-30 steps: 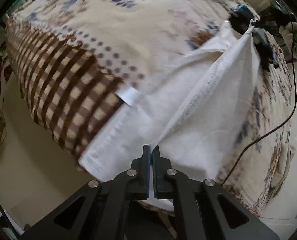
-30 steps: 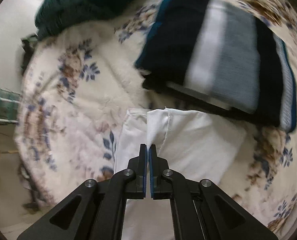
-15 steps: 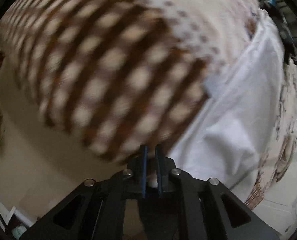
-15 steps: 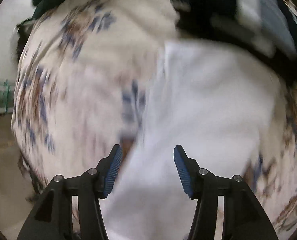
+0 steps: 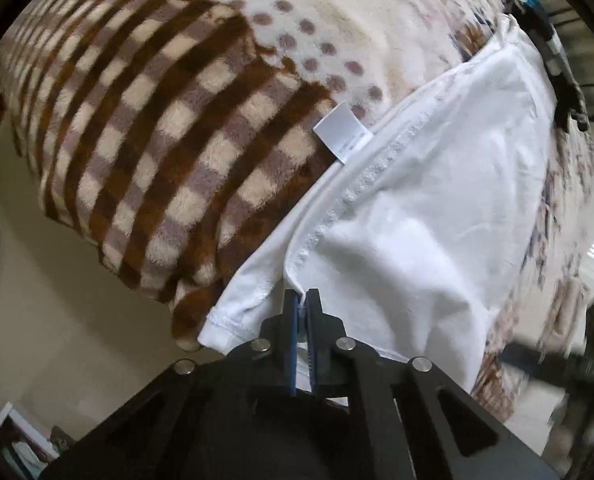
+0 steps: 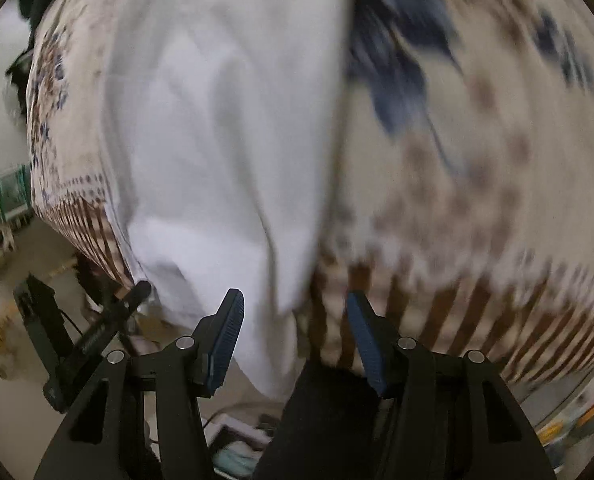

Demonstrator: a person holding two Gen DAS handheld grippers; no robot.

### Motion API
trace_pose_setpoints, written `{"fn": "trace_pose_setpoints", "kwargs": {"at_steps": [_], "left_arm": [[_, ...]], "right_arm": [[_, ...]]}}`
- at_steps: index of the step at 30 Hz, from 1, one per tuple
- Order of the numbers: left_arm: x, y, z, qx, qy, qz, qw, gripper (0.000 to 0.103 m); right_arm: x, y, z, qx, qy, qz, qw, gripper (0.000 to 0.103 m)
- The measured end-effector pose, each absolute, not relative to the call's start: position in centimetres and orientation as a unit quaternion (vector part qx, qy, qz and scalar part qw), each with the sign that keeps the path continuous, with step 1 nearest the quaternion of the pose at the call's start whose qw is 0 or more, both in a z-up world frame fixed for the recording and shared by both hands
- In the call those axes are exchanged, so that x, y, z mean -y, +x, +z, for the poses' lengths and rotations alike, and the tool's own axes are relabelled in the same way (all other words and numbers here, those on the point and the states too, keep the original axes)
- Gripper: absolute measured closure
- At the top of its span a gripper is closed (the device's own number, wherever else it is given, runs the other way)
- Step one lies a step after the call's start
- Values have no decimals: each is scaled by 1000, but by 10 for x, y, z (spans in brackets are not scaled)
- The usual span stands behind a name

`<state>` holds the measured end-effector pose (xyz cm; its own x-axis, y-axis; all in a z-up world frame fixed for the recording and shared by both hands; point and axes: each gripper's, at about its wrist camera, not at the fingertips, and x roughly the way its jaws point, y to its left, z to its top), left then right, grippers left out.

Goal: Fold small clothes

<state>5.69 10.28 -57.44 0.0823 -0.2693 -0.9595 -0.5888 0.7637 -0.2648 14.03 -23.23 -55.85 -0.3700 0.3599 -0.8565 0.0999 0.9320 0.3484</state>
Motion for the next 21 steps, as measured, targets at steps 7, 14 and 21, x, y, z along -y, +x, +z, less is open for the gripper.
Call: {"fn": "trace_pose_setpoints", "kwargs": {"at_steps": [7,14,21], "left_arm": [[-112,38,-545,-639,-327,136,682,101],[-134,35,-543,-649,-331,98,677,101],[-142,38,-551,-659,-322,55,677,101]], "right_arm": [[252,73,-566,-817,207,112,525,47],[244,42,-565,-805,228,103,538,47],[225,14,-580,-796,217,10,565,99]]}}
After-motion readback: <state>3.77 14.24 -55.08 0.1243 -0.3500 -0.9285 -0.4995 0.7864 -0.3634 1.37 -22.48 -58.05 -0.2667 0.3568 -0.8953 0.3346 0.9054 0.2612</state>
